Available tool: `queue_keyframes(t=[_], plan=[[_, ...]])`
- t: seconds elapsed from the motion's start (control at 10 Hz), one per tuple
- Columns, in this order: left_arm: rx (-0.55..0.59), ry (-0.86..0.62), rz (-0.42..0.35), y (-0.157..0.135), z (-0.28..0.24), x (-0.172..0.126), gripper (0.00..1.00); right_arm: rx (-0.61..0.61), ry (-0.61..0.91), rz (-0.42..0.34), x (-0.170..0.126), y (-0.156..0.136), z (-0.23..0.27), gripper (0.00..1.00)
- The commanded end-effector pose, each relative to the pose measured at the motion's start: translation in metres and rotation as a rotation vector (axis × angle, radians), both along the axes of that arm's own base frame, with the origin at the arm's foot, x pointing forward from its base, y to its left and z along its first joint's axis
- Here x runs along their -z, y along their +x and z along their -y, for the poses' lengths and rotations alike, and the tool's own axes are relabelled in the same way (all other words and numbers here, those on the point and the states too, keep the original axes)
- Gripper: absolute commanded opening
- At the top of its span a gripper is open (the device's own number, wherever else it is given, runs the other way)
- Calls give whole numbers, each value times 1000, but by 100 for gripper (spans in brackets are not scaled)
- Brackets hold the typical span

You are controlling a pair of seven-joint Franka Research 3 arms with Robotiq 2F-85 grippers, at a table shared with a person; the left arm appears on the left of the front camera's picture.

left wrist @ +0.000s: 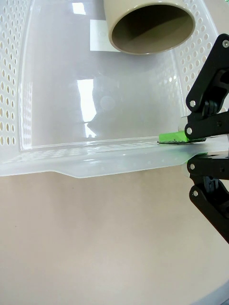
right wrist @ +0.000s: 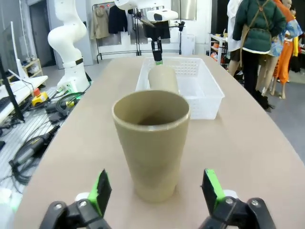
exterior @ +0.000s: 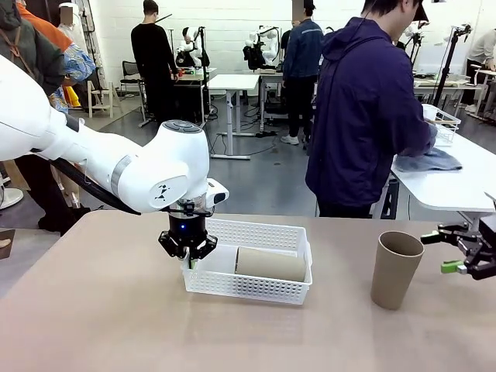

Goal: Clean and organize the cups into the basket.
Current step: Pick up the Reusable plastic cup from the right side of the table and stack it inside the Organizing basket in the center of the table.

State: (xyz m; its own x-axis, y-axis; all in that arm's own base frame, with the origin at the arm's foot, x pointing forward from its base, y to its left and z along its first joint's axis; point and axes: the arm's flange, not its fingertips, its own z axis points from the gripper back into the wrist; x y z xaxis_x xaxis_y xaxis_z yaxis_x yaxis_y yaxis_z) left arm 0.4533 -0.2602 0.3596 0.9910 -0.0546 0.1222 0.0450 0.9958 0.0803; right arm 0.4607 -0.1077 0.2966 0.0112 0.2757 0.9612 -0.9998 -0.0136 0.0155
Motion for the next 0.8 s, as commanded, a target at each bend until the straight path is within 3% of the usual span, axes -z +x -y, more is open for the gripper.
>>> queue_keyframes(t=[0.0,0.3,0.7], plan=[[0,8,-4,0,2,0,0,-39,15,20,16,0,12,100],[0,8,-4,0,2,0,0,-61,4,2,41,9,-1,100],[0,8,-4,0,2,0,0,-149,18,-54,52,31,-32,100]])
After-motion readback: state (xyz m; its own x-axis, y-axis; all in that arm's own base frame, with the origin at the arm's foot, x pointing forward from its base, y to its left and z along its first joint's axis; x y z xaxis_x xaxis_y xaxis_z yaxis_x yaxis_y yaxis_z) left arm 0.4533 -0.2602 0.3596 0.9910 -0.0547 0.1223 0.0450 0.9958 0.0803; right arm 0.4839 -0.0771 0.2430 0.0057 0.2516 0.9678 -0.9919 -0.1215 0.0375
